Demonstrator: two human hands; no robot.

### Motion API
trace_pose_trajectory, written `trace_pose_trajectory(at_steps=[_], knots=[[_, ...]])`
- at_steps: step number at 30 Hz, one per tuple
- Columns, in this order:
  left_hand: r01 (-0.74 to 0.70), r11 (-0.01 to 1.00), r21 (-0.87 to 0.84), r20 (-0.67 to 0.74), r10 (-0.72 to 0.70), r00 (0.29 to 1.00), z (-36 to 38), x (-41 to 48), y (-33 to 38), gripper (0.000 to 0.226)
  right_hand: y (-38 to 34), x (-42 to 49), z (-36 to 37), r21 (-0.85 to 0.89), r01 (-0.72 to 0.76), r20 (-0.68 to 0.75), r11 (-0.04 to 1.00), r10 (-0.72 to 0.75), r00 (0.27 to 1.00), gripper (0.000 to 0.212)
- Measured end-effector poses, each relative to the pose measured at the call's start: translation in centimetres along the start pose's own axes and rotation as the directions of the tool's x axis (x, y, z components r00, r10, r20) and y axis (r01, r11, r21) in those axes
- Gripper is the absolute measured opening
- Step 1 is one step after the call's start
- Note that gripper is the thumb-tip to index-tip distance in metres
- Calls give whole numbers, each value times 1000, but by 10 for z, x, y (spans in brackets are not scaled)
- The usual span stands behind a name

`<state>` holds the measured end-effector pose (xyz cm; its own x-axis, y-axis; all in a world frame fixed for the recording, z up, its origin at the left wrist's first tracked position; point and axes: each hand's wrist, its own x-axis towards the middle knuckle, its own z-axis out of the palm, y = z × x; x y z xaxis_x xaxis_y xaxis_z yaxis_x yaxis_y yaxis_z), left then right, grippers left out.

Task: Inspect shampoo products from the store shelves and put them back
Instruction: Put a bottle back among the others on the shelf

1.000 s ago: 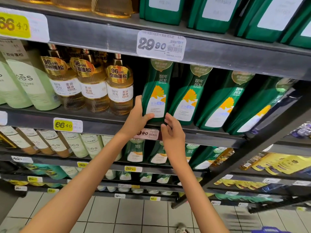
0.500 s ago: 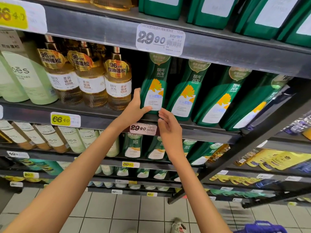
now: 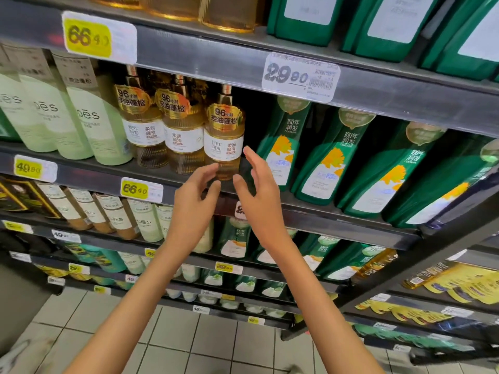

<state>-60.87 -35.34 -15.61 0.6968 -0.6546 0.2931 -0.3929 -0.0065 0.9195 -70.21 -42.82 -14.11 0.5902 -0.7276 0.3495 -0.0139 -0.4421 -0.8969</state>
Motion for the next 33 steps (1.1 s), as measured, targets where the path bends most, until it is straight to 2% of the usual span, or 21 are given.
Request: trace_pose_trajectory(at_steps=[3,5,9,14,20,25,27,29,32,33], knots=[[23,1000,11,-41,-22,999,-15,1,-2,30,-6,17,16,-37,23,-90,999,-27,996,52],[46,999,17,-61,-44,997,-23,-1,-6,29,-4,25,25,-30,-35,-134,999,31,990,59],[74,997,34,-88,-71,994,-37,-7,-16,30,2,43,42,-35,-146,-137,989,140,981,76],[115,993,14,-106,-113,988,-50,-15,-20,30,10,56,54,42,-141,-180,989,146,973,54],[174,985,18,-85,-172,981,-51,-37,-30,30,12,65,59,48,-165,-191,985,172,967,55],[109,993,48,-57,-106,993,-47,-43,-31,36,-6,37,59,133,-129,-245,983,159,956,57],[113,993,15,-12,-113,993,-46,-46,-30,47,-14,15,50,191,-148,-249,970,193,949,54],[154,986,-57,90,-148,985,-44,-53,-27,64,-20,-6,35,219,-179,-207,959,225,952,53],[250,954,-166,284,-197,938,-40,-65,-19,92,-21,-34,15,238,-282,-31,930,297,954,45],[275,949,-155,328,-213,920,-38,-70,-17,95,-19,-42,11,256,-325,39,910,326,945,42]])
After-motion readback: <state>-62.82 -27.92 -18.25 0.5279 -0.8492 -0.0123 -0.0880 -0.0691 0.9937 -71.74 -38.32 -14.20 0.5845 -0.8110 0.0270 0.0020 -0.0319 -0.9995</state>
